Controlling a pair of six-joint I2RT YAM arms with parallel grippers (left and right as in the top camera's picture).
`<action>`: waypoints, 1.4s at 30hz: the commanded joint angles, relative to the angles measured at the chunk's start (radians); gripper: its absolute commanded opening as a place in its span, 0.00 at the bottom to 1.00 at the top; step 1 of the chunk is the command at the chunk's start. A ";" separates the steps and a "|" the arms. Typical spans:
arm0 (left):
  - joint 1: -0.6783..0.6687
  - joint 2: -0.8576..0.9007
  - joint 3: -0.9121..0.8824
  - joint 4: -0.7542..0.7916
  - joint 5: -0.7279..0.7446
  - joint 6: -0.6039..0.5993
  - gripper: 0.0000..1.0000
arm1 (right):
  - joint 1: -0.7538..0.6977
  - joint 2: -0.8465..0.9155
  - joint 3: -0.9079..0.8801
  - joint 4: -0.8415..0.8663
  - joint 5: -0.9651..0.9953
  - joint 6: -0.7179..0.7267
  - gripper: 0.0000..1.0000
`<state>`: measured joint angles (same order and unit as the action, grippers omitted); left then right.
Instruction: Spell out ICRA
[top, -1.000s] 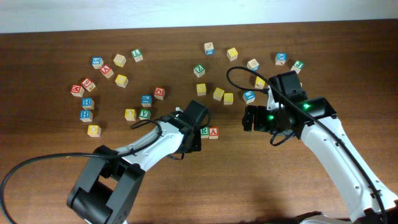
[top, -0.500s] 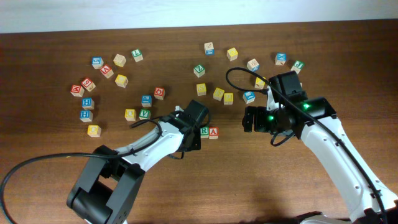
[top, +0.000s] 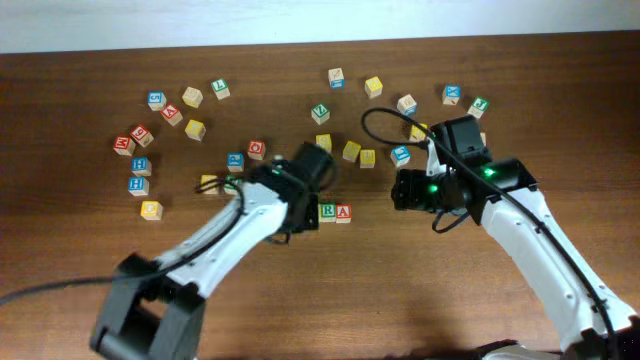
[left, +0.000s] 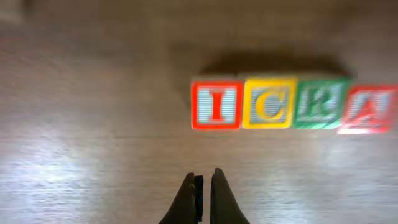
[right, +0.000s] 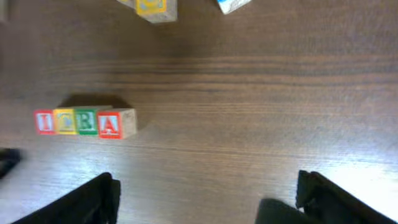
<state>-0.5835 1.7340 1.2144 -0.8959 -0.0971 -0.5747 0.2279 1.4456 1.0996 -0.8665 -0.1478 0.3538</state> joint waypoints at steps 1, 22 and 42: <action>0.163 -0.051 0.025 -0.019 0.005 0.013 0.00 | 0.002 0.095 -0.017 0.033 -0.084 -0.005 0.29; 0.233 0.243 0.017 0.134 0.272 0.110 0.00 | 0.181 0.396 -0.017 0.297 -0.207 0.074 0.04; 0.211 0.243 0.017 0.173 0.315 0.121 0.00 | 0.197 0.396 -0.017 0.322 -0.199 0.073 0.05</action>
<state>-0.3584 1.9564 1.2316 -0.7212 0.1902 -0.4706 0.4168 1.8366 1.0897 -0.5591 -0.3370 0.4198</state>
